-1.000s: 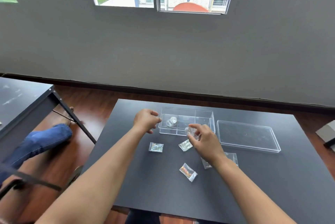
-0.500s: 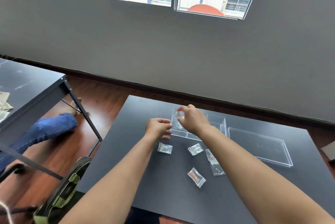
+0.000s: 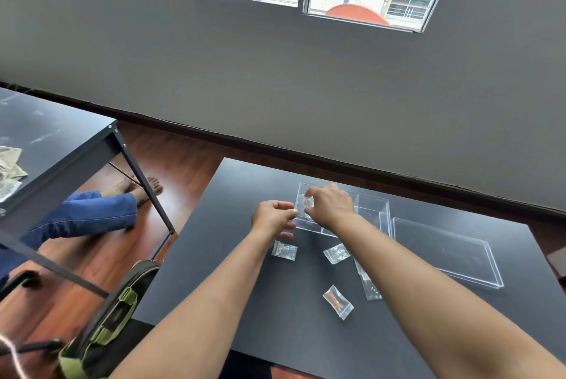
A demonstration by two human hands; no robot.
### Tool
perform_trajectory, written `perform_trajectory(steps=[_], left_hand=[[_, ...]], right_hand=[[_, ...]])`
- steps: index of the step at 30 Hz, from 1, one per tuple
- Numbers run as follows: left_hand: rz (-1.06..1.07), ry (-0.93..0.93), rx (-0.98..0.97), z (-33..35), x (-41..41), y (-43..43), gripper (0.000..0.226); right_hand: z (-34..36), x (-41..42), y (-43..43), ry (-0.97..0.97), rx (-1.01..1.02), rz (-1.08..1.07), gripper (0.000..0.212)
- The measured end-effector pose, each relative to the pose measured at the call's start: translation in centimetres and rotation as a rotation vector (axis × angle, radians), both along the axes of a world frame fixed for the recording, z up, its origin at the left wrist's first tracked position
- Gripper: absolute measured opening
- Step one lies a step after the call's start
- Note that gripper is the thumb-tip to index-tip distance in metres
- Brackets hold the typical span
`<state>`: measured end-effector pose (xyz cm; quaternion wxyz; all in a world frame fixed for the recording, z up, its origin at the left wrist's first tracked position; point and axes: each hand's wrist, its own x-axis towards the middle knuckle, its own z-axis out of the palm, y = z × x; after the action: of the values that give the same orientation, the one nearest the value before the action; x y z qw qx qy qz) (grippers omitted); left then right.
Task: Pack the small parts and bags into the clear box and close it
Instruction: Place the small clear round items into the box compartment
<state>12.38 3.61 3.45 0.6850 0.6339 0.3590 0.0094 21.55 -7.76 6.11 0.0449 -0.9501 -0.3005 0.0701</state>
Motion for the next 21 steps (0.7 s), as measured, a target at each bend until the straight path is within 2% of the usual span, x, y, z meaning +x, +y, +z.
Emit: perform_trajectory(steps=[8, 13, 17, 21], left_hand=[[0.009, 0.003, -0.004, 0.0, -0.1, 0.0, 0.021], [0.009, 0.002, -0.021, 0.1, -0.1, -0.1, 0.021], [0.016, -0.003, -0.033, 0.1, 0.0, -0.1, 0.020], [0.019, -0.015, -0.060, 0.2, 0.0, -0.2, 0.019]], right_hand=[[-0.2, -0.3, 0.7, -0.055, 0.064, -0.124, 0.039], [0.2, -0.2, 0.5, 0.071, 0.110, -0.175, 0.049], [0.7, -0.2, 0.1, 0.158, 0.239, -0.189, 0.035], [1.0, -0.4, 0.4, 0.228, 0.198, -0.114, 0.024]])
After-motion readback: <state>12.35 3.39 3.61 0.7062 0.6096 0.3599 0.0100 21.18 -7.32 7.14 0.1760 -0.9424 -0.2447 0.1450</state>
